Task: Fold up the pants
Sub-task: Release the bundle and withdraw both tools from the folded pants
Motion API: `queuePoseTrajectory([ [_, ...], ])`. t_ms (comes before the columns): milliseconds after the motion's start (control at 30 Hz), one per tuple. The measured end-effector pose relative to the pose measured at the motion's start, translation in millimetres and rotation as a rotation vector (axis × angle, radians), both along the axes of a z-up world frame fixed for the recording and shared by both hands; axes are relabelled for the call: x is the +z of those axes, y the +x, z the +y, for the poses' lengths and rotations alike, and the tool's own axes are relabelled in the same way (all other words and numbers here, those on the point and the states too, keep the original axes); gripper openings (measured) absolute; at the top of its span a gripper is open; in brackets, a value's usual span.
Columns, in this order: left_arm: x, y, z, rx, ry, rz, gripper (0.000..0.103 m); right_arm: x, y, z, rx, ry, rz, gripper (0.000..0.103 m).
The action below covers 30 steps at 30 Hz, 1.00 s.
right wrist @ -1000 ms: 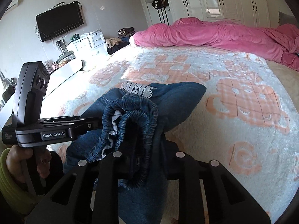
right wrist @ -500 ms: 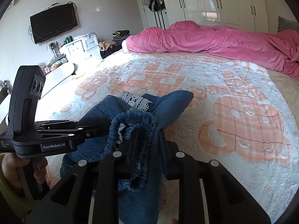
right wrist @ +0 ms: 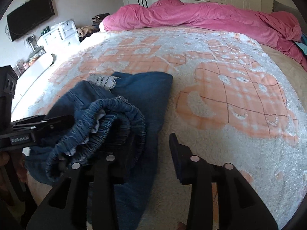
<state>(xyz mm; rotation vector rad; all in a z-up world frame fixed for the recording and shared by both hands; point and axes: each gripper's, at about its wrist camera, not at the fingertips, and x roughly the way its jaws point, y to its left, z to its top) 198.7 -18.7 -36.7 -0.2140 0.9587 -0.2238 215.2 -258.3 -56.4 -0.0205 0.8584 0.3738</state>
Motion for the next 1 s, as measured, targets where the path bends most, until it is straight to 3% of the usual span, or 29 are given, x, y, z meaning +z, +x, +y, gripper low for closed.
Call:
queuePoseTrajectory([
  [233, -2.5, -2.4, 1.2, 0.006, 0.011, -0.012, 0.071, -3.9, 2.6, -2.4, -0.015, 0.000, 0.010, 0.043],
  [333, 1.1, -7.4, 3.2, 0.013, 0.016, -0.025, 0.083, -1.2, 2.6, -4.8, -0.026, 0.008, 0.008, 0.049],
  [433, 3.8, -11.7, 6.2, 0.018, 0.003, -0.035, 0.084, 3.5, -1.5, -7.4, -0.033, 0.003, -0.018, 0.059],
  [567, 9.9, -16.7, 7.2, 0.022, -0.006, -0.050, 0.087, 10.6, -8.2, -13.4, -0.039, 0.030, -0.038, 0.060],
  [667, 19.0, -20.6, 5.9, 0.023, -0.001, -0.077, 0.091, 18.3, -13.8, -16.4, -0.044, 0.030, -0.062, 0.079],
  [867, 34.5, -29.7, 6.0, 0.033, 0.004, -0.115, 0.093, 35.1, -22.3, -23.0, -0.068, 0.045, -0.095, 0.080],
  [933, 40.6, -34.5, 6.8, 0.038, 0.006, -0.130, 0.093, 42.6, -26.7, -25.0, -0.072, 0.064, -0.111, 0.086],
  [967, 43.8, -36.9, 6.9, 0.039, 0.011, -0.138, 0.093, 46.0, -29.0, -25.8, -0.077, 0.071, -0.122, 0.094],
  [1000, 46.7, -39.0, 6.7, 0.041, 0.018, -0.142, 0.093, 50.8, -32.5, -26.2, -0.076, 0.078, -0.135, 0.094],
])
